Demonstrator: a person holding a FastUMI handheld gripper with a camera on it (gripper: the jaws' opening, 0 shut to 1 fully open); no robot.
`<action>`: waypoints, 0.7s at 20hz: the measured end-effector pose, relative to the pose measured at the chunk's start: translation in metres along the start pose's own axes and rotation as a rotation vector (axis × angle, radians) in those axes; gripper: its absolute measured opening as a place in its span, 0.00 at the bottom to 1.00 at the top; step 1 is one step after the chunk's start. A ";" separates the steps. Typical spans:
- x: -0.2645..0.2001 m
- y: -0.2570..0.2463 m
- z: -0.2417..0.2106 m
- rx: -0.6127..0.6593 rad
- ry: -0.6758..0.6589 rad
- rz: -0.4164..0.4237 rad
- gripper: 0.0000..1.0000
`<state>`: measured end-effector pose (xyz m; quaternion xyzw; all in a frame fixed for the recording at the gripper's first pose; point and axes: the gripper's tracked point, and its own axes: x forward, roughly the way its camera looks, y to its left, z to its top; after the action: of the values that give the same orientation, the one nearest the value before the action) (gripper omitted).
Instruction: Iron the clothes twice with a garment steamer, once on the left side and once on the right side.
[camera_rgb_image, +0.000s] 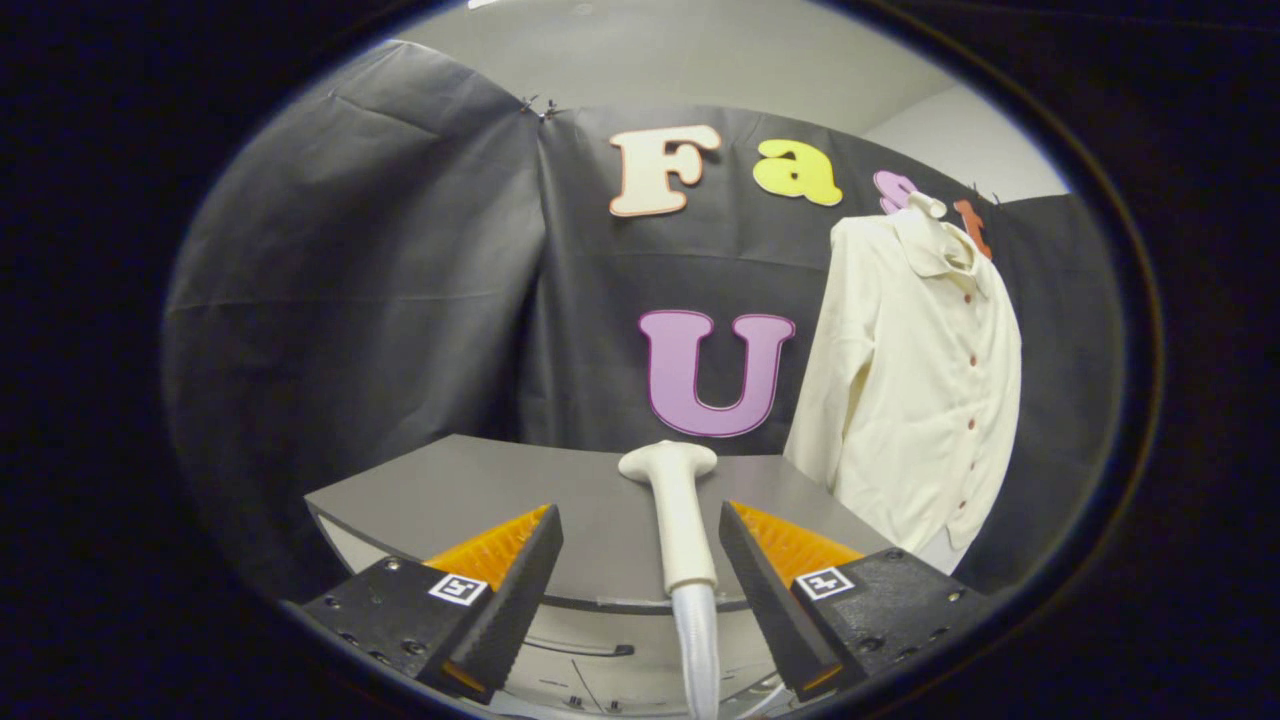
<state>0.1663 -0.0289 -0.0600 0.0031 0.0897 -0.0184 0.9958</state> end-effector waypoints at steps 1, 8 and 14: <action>0.008 -0.002 -0.004 -0.004 0.016 -0.006 0.95; 0.055 -0.006 -0.036 -0.053 0.127 -0.038 0.90; 0.084 -0.014 -0.061 0.035 0.194 -0.033 0.82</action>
<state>0.2372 -0.0453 -0.1351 0.0209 0.1854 -0.0358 0.9818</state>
